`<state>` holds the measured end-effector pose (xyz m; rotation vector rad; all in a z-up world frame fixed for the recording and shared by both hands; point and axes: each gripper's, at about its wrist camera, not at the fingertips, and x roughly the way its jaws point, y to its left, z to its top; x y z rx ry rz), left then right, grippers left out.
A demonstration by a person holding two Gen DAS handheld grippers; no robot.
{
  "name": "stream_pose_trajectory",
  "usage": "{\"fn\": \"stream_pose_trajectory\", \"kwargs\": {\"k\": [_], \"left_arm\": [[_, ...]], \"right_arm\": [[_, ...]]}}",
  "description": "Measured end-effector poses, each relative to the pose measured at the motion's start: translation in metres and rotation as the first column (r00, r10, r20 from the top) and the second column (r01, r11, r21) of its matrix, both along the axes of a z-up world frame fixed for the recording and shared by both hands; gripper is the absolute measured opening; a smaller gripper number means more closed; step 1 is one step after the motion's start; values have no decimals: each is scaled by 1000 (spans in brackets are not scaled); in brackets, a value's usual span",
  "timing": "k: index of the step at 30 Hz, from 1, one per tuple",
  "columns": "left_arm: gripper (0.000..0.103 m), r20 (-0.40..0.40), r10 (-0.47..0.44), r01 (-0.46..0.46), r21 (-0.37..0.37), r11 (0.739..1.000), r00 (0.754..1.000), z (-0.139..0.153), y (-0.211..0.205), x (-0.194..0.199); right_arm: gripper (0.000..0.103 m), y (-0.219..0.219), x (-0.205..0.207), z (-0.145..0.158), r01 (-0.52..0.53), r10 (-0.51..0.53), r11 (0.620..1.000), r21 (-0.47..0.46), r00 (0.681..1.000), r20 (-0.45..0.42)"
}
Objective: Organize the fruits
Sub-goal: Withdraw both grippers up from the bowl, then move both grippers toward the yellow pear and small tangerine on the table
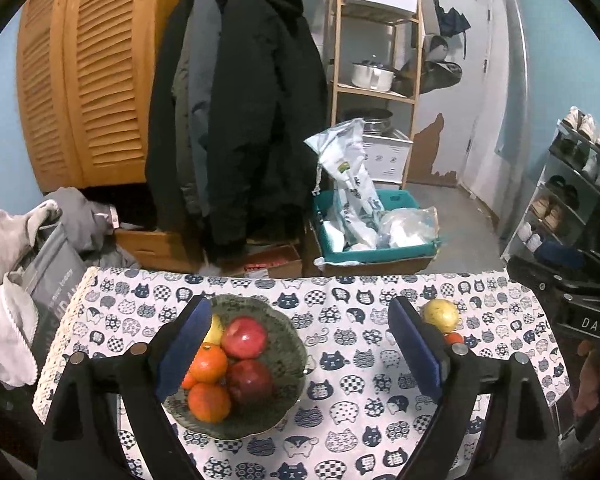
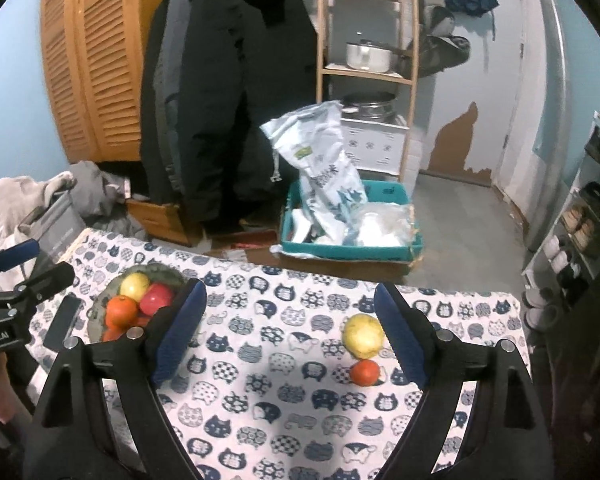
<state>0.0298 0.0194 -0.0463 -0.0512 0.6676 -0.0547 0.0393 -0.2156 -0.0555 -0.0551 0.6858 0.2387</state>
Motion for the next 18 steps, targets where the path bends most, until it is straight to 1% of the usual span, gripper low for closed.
{"fn": "stream_pose_trajectory", "kwargs": {"k": [2, 4, 12, 18], "left_arm": [[92, 0, -12, 12, 3, 1000, 1000, 1, -9, 2], [94, 0, -21, 21, 10, 1000, 1000, 2, -17, 3], [94, -10, -72, 72, 50, 996, 997, -3, -50, 13], [94, -28, -92, 94, 67, 993, 995, -8, -69, 24]], "right_arm": [[86, -9, 0, -1, 12, -12, 1000, 5, 1000, -3], [86, -20, -1, -3, 31, -31, 1000, 6, 1000, -4], [86, -52, 0, -14, 78, -78, 997, 8, 996, -33], [86, -70, 7, -28, 114, -113, 993, 10, 991, -72]]}}
